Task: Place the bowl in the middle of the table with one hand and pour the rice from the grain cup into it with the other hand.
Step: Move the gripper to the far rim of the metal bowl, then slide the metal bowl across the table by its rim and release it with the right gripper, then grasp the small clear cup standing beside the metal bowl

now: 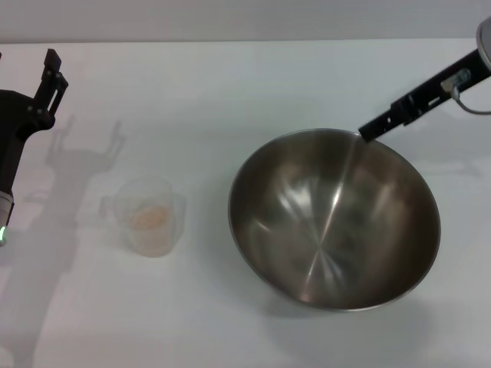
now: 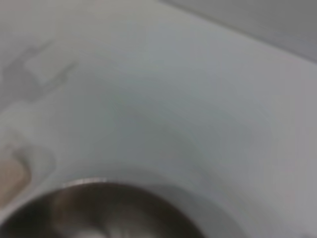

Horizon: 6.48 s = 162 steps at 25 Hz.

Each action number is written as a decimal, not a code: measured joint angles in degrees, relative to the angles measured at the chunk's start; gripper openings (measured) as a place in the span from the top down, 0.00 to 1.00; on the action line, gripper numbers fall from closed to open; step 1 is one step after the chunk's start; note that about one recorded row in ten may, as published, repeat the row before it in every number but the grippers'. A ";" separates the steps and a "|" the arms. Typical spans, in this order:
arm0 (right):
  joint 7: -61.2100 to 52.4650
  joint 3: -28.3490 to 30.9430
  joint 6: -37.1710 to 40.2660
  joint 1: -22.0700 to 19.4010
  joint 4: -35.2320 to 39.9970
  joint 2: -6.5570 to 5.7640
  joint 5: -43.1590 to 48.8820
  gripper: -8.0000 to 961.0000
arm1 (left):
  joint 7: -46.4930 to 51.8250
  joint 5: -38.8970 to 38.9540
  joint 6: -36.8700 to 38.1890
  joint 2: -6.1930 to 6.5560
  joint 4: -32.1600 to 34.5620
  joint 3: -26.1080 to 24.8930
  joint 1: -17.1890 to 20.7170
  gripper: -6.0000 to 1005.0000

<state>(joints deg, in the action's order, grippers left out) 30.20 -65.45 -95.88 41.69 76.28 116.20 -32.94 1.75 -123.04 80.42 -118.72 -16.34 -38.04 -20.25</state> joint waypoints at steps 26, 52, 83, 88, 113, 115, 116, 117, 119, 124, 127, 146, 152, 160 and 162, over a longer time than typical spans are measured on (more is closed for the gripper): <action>8.80 0.49 5.07 1.81 -16.56 -0.03 2.27 0.45 | 0.33 -0.01 -0.22 -0.02 0.00 -0.30 -0.23 0.25; 10.78 10.96 5.12 1.43 -14.44 0.00 0.60 0.96 | 0.36 -0.01 0.00 -0.13 -0.01 -0.37 -0.18 0.26; 10.21 6.64 12.40 5.20 -23.15 2.10 -2.48 0.90 | 0.36 -0.36 -0.01 -0.11 0.00 -0.35 -0.20 0.27; 8.82 5.19 12.57 5.71 -23.21 2.14 -0.70 0.89 | 0.35 -0.36 0.00 -0.17 -0.02 -0.23 -0.14 0.28; 7.10 0.98 13.32 5.99 -15.15 2.62 1.87 0.70 | 0.35 -0.45 1.85 -0.11 -0.04 -0.15 0.47 0.29; 7.04 0.70 13.34 5.98 -13.37 2.66 1.92 0.58 | 0.35 -0.45 2.06 -0.10 -0.02 -0.23 0.62 0.29; 7.04 0.65 13.37 5.96 -11.64 2.67 1.85 0.52 | 0.35 -0.45 2.10 -0.10 -0.01 -0.25 0.65 0.29; 7.04 0.65 13.37 5.96 -11.64 2.67 1.85 0.52 | 0.35 -0.45 2.20 -0.10 0.00 -0.28 0.77 0.29; 7.13 0.64 13.62 6.04 -9.88 2.68 1.55 0.53 | 0.35 -0.45 2.48 -0.10 0.00 -0.28 0.91 0.29; 7.74 0.32 17.10 6.23 -6.16 2.81 0.83 0.53 | 0.35 -0.27 3.23 -0.11 0.00 -0.28 1.35 0.29; 8.32 -2.00 22.43 4.71 -3.74 2.87 -0.64 0.53 | 0.35 -0.08 3.46 -0.09 0.00 -0.28 1.66 0.29; 14.34 -46.36 115.22 -20.79 -5.13 2.94 -2.72 0.53 | 0.35 0.00 3.52 -0.10 -0.07 -0.80 1.83 0.30; 6.30 -56.55 149.64 -19.89 -22.12 3.12 -2.88 0.53 | 0.36 0.01 3.50 -0.08 0.10 -0.87 1.54 0.30; -16.28 -60.17 174.06 -18.02 -44.45 3.13 -2.64 0.53 | 0.35 -0.01 3.51 -0.01 0.08 -1.04 1.29 0.31; -20.61 -60.18 176.73 -18.01 -48.67 3.10 -2.64 0.53 | 0.36 -0.01 3.49 0.02 0.08 -1.05 1.31 0.31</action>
<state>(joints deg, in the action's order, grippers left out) 9.59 -125.63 80.85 23.67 27.61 119.31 -35.58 2.11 -123.05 83.91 -118.70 -16.26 -39.09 -18.94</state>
